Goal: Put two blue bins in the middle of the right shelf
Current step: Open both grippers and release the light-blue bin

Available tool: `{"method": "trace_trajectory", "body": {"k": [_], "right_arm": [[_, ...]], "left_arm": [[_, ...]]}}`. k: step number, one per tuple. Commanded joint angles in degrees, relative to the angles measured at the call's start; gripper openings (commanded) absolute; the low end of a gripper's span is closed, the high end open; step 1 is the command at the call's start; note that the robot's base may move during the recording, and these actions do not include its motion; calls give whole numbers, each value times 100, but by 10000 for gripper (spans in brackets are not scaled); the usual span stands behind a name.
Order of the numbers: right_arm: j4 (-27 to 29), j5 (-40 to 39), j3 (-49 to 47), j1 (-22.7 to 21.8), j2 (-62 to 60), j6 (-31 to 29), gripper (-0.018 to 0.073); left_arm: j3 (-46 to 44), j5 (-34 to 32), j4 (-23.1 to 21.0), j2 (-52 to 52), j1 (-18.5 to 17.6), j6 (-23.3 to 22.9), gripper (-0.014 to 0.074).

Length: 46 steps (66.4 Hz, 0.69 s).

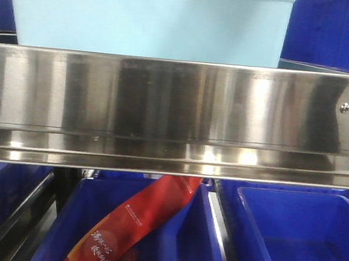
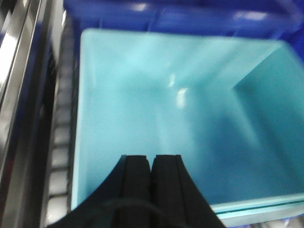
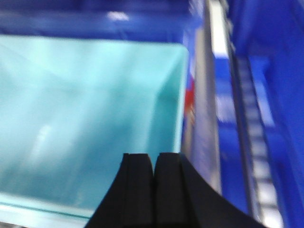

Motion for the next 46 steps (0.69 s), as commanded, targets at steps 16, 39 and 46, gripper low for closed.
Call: {"method": "trace_trajectory", "body": {"k": [16,39,46], "right_arm": [[-200,-2374,2247,9,-1291,-47,-165],[-463,-3531,4462,9,-3114,-47,-165],[-472,-3545,4867,9,-3743,-47,-165]], "left_arm": [[2627,-2457,70,-1803,-17,138,-111],[4823,-3450,415,-3589,-17,164,-111],[5245,-3461,417,-4136,-17,164,-111]]}}
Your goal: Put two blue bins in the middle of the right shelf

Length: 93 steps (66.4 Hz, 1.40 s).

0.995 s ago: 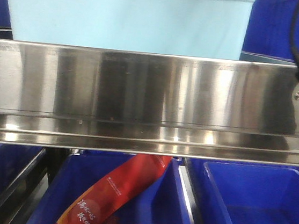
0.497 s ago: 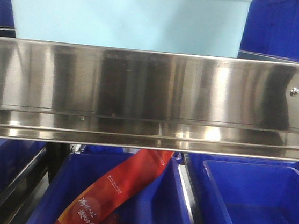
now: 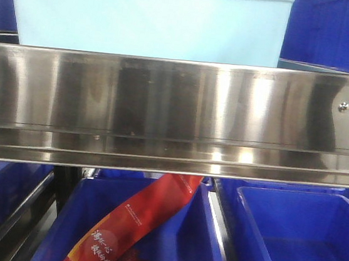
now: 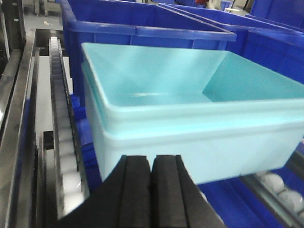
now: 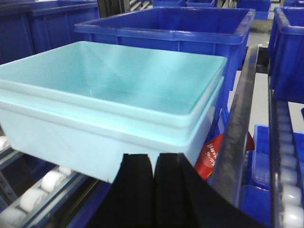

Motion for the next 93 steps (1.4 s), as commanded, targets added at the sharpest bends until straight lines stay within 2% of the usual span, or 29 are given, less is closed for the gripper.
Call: {"method": "trace_trajectory", "body": {"k": [1,13,26,60,65,70,71,75,84,93], "right_arm": [[-111,-178,275,9,-480,-26,-165],[-86,-276,355,9,-1312,-26,-165],[-86,-252,355,9,-1867,-26,-165],[-86,-320,355,9,-2000,-26,-165],[13,-523,522,-13,-2009,-144,-165],[548,-772,934,-263,-2099,-1343,-165],[809,-799,1054,-393,-2134,-1578,-165],[1356,-893,1459,-747,-2239,-2009,-165],[1446,-1203,2262,-1580,-2680,-2046,-165],[1572,-1191,2955,-2151,-3352,-2046,-165]], "left_arm": [[273,-201,66,-406,-17,9,-111],[321,-363,66,-941,-17,9,-111],[321,-363,66,-1061,-17,9,-111],[321,-363,66,-1061,-17,9,-111],[321,-363,66,-1061,-17,9,-111],[321,-363,66,-1061,-17,9,-111],[321,-363,66,-1061,-17,9,-111],[321,-363,66,-1061,-17,9,-111],[321,-363,66,-1061,-17,9,-111],[321,-363,66,-1061,-17,9,-111]]}}
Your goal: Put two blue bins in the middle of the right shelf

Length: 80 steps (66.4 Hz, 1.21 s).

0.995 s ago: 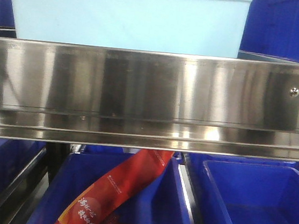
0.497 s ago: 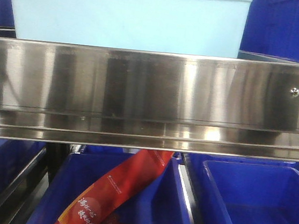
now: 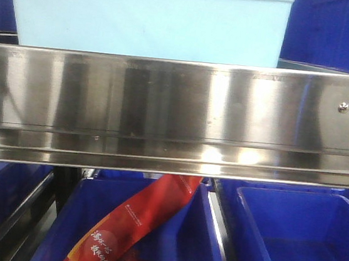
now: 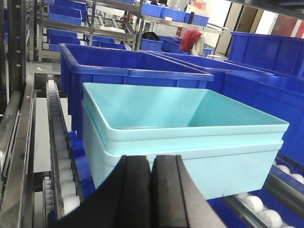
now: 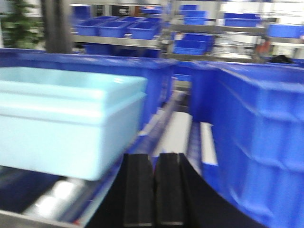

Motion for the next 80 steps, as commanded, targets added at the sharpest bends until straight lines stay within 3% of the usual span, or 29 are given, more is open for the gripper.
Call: {"method": "trace_trajectory", "body": {"k": [1,14,24,54,63,80], "right_arm": [[135,-184,389,-303,-460,-78,-165],[211,-184,1296,-798,-1466,-113,-165],[263,-298,1753,-819,-1717,-113,-165],[124,-247,1753,-819,-1717,-124,-165],[563,-267,1753,-819,-1717,-703,-165],[563,-326,1753,-819,-1717,-702,-165]], "left_arm": [[13,-145,33,-27,-17,9,-111],[13,-145,33,-27,-17,9,-111],[13,-145,33,-27,-17,9,-111],[13,-173,33,-26,-17,9,-111],[13,-173,33,-26,-17,9,-111],[13,-173,33,-26,-17,9,-111]]}}
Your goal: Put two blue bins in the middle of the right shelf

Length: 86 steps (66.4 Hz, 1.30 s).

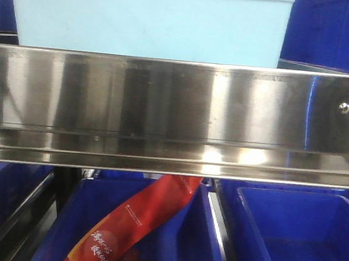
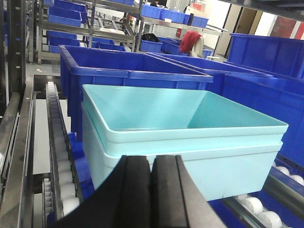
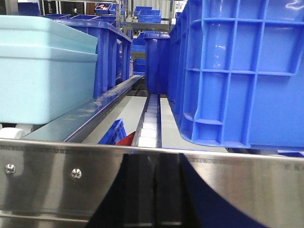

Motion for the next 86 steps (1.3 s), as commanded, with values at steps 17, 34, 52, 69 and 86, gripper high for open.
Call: {"method": "trace_trajectory", "body": {"k": [17,34,52,69,86], "right_arm": [[32,-154,0,-37,-20,-59,-165],[32,-154,0,-37,-20,-59,-165],[32,-154,0,-37,-20,-59,-165],[32,-154,0,-37,-20,-59,-165],[32,-154,0,-37,-20,-59,-165]], "left_arm": [[13,-139,33,-26,-17,9,-111],[13,-139,33,-26,-17,9,-111],[449,60,55,-376,362,332,-111],[1835,-509,-726,-1491,1614,1638,-111],[3107,-1059,-1277,-2837,2383,2413,-111]]}}
